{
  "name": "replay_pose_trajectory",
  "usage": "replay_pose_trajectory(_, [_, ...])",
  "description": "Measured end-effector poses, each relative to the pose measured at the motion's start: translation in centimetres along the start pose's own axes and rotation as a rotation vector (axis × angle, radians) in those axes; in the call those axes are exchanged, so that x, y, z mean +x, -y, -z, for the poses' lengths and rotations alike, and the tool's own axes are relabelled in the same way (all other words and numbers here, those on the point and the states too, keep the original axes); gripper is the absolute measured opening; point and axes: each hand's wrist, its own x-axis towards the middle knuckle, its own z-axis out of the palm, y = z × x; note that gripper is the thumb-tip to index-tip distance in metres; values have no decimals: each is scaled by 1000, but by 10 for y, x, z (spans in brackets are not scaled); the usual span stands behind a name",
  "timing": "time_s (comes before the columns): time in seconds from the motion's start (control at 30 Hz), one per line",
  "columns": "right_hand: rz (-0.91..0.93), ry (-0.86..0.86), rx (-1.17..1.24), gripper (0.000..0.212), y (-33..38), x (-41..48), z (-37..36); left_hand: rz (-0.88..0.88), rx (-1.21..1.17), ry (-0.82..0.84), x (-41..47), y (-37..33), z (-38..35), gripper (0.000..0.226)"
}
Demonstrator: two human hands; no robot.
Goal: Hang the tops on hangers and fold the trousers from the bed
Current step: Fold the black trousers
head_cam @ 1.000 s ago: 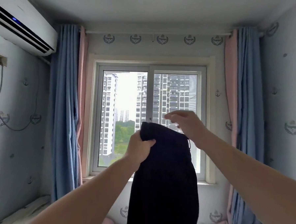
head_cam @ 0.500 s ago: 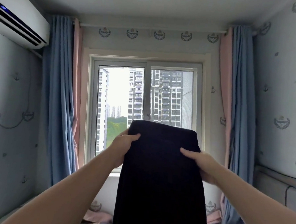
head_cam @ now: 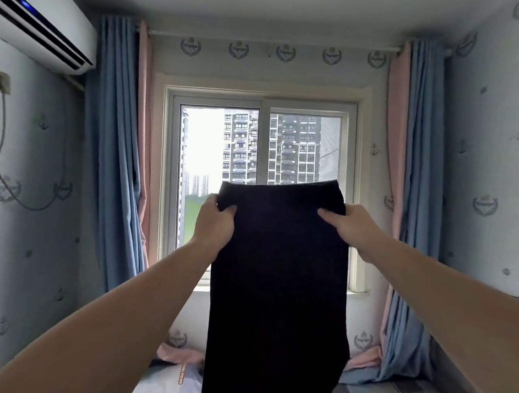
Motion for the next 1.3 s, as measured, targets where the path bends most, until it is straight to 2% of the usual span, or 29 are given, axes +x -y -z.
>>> replay_pose_trajectory(0.4, [152,-123,-24,11,78,-139,38,-150,32,12,-128,-90,57,10])
replay_pose_trajectory(0.6, [181,-172,-34,13,99,-212,50,-146,2,33,-198,-123,86,10])
replay_pose_trajectory(0.83, [126,-129,-7,10,114,-265,47,-67,50,34,-248,-143,115,6])
replay_pose_trajectory(1.13, [13,-69,42,8,84,-294,8,65,143,57,-278,-103,154,26])
replay_pose_trajectory(1.23, [-31,-35,42,2,58,-298,-17,121,148,55,-283,-66,167,25])
replay_pose_trajectory(1.3, [-65,-16,23,6,35,-298,-35,167,141,54,-285,-36,176,18])
